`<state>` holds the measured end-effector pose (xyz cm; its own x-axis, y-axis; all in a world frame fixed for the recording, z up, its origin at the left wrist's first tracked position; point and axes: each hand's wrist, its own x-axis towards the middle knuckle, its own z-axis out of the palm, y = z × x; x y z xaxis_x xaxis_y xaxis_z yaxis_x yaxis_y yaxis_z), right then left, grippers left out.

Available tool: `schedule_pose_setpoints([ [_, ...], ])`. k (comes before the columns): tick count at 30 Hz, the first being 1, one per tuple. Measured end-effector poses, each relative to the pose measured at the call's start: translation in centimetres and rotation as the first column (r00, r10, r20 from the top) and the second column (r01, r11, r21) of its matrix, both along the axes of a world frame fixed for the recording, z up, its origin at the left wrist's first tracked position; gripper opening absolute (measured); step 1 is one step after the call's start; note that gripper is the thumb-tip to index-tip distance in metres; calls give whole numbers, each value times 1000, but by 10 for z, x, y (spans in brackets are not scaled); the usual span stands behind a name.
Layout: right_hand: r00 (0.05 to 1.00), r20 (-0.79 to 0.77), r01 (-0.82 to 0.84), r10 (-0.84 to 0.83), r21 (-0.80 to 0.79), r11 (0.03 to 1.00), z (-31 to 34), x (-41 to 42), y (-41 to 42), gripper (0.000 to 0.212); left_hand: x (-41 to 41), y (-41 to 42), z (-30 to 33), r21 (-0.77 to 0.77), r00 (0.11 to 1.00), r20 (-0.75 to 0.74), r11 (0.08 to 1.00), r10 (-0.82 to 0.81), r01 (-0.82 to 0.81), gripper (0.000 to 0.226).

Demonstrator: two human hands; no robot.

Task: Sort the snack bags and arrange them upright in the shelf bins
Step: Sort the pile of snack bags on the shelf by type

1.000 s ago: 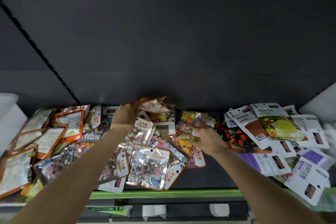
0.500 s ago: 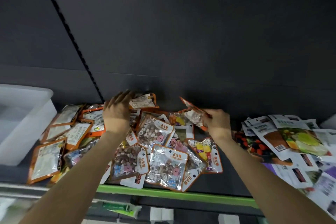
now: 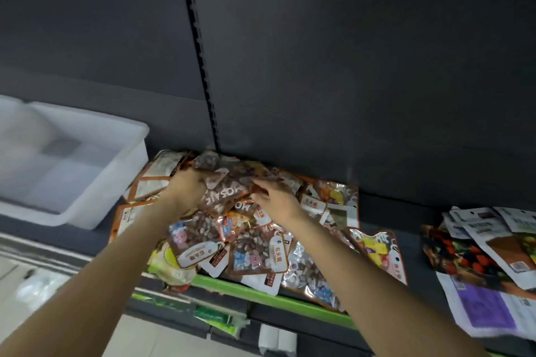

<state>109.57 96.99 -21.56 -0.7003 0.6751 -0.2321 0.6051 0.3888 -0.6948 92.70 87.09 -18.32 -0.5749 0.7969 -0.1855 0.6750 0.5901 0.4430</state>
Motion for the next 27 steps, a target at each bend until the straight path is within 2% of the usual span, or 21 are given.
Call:
schedule_pose_setpoints([
  [2,1000,-24,10,-6,168,986,-7,3,1,43,14,-5,5,38,1000,22,999,-16,15,31],
  [5,995,-68,95,-77,336,937,-16,22,4,40,46,5,-2,55,970,-154,978,-189,199,31],
  [8,973,-35,225,-228,362,905,-27,60,13,42,77,31,-17,45,855,-327,897,-403,440,47],
  [12,948,136,244,-287,270,931,-41,117,30,53,118,61,-31,-77,727,-351,792,-590,606,66],
  [16,914,262,271,-309,171,947,-52,152,40,51,132,79,-51,-271,673,-286,731,-682,626,79],
  [18,915,271,265,-299,158,951,-53,159,45,52,128,79,-58,-387,611,-306,682,-730,621,83],
  [20,917,231,291,-326,172,941,-50,162,49,52,124,75,-60,-427,588,-339,677,-734,599,82],
  [24,902,139,380,-409,196,904,-49,162,58,53,107,68,-57,-415,650,-379,749,-659,518,76],
  [27,897,156,379,-414,215,900,-56,161,61,48,99,63,-50,-440,666,-378,757,-644,483,71],
])
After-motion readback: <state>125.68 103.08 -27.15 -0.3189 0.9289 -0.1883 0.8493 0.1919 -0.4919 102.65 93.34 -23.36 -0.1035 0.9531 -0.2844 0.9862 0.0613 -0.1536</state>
